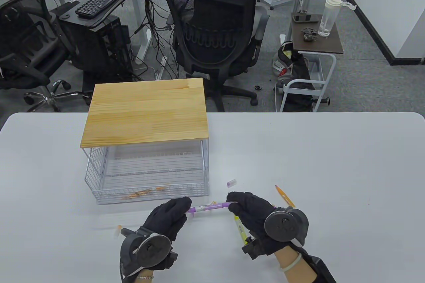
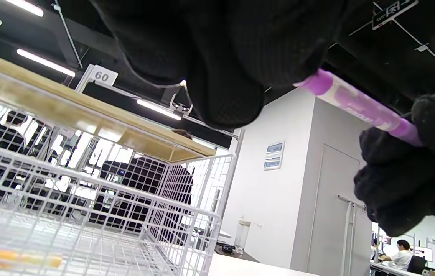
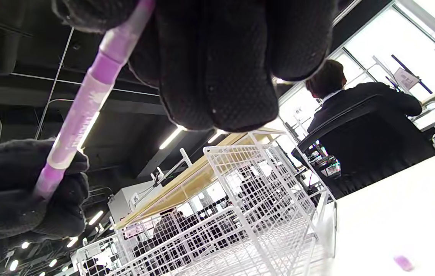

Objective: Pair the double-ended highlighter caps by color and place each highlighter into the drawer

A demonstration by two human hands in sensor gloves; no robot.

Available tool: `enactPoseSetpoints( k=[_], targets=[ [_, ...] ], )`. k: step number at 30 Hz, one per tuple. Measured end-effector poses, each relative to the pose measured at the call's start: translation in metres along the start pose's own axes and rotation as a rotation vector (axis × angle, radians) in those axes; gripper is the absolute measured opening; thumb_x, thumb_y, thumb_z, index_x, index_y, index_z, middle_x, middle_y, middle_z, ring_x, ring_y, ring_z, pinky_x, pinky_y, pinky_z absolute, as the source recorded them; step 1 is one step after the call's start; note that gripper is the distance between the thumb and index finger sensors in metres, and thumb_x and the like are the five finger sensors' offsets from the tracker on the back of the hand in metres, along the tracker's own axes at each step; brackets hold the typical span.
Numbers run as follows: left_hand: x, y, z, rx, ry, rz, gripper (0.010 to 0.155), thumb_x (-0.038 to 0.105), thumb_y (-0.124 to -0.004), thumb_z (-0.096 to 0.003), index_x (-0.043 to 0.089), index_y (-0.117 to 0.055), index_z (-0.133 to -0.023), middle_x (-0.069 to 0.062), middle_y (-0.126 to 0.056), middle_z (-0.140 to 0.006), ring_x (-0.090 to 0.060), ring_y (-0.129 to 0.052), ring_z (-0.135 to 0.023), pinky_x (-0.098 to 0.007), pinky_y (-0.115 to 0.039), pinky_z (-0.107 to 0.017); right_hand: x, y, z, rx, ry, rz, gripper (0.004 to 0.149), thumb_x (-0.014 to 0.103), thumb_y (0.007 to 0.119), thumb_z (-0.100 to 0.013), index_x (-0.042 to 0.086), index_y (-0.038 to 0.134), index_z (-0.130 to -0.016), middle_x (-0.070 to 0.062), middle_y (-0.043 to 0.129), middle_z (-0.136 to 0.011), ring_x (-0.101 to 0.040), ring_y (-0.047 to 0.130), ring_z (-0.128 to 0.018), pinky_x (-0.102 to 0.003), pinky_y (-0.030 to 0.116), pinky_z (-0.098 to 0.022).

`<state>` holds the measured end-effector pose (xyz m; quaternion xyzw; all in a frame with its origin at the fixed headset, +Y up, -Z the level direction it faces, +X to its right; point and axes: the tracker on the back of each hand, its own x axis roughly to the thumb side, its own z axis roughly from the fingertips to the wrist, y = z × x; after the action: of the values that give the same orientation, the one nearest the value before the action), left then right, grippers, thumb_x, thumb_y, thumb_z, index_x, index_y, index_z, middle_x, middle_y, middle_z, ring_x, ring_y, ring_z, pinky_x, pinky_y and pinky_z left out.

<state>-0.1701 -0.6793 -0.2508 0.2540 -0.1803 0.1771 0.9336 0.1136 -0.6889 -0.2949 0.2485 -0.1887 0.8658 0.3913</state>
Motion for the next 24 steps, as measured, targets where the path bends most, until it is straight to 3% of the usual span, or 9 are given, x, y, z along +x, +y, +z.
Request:
enactPoseSetpoints(
  k=[5,9,11,13,14,19,24],
  targets=[
    [0.01,0.005,0.001,0.022,-0.034,-0.088,0.046,0.028,-0.084,-0.0413,0.027,-0.085,-0.087,0.001,-0.094,-0.083,-0.007,-0.107,-0.059,-0.036,-0.087,-0.061,-0.001,-0.001,0.0,0.019,0.021,-0.056,0.05,0.046,0.061,-0.058,0.008,0.083,-0.08,-0.006,0.102,-0.062,-0.024,0.102,-0.045,-0.049,0.076,-0.058],
    [0.014,0.004,0.0,0.013,-0.015,-0.143,0.046,0.027,-0.08,-0.0453,0.026,-0.08,-0.091,-0.001,-0.089,-0.087,-0.009,-0.103,-0.063,-0.04,-0.083,-0.062,-0.001,0.002,0.0,0.043,0.023,-0.071,0.05,0.048,0.061,-0.059,0.01,0.084,-0.08,-0.005,0.102,-0.062,-0.025,0.102,-0.045,-0.05,0.076,-0.057],
    [0.017,0.002,-0.001,-0.008,-0.007,-0.222,0.047,0.028,-0.077,-0.0477,0.026,-0.077,-0.095,-0.002,-0.086,-0.091,-0.01,-0.101,-0.066,-0.043,-0.08,-0.064,0.001,0.004,-0.001,0.053,0.035,-0.094,0.049,0.048,0.06,-0.06,0.013,0.079,-0.089,-0.008,0.098,-0.075,-0.031,0.099,-0.056,-0.055,0.071,-0.061],
    [0.017,0.004,-0.001,0.016,0.001,-0.32,0.048,0.031,-0.076,-0.0482,0.029,-0.075,-0.096,0.0,-0.086,-0.091,-0.008,-0.101,-0.067,-0.043,-0.079,-0.064,0.003,0.003,-0.002,0.075,0.049,-0.106,0.054,0.049,0.059,-0.061,0.017,0.068,-0.103,-0.014,0.086,-0.096,-0.043,0.089,-0.076,-0.063,0.06,-0.066],
    [0.014,0.007,-0.001,0.028,0.019,-0.366,0.048,0.031,-0.076,-0.0481,0.029,-0.075,-0.096,0.0,-0.086,-0.091,-0.008,-0.1,-0.067,-0.043,-0.079,-0.064,0.004,-0.001,-0.002,0.072,0.054,-0.107,0.057,0.05,0.059,-0.061,0.017,0.063,-0.107,-0.017,0.079,-0.103,-0.046,0.085,-0.08,-0.065,0.057,-0.067],
    [-0.016,0.015,-0.004,0.051,0.178,-0.49,0.048,0.031,-0.076,-0.0487,0.029,-0.075,-0.096,0.0,-0.085,-0.092,-0.009,-0.1,-0.068,-0.044,-0.078,-0.065,-0.001,-0.029,-0.001,-0.013,0.061,-0.101,0.056,0.05,0.06,-0.062,0.017,0.064,-0.107,-0.017,0.078,-0.104,-0.046,0.083,-0.083,-0.065,0.056,-0.067],
    [-0.041,0.0,-0.033,-0.029,0.333,-0.618,0.048,0.033,-0.076,-0.0481,0.03,-0.077,-0.096,0.002,-0.087,-0.091,-0.011,-0.1,-0.068,-0.046,-0.076,-0.065,-0.009,-0.062,0.002,-0.11,0.089,-0.11,0.054,0.05,0.06,-0.062,0.017,0.065,-0.105,-0.016,0.078,-0.104,-0.046,0.083,-0.084,-0.066,0.055,-0.068]
  ],
)
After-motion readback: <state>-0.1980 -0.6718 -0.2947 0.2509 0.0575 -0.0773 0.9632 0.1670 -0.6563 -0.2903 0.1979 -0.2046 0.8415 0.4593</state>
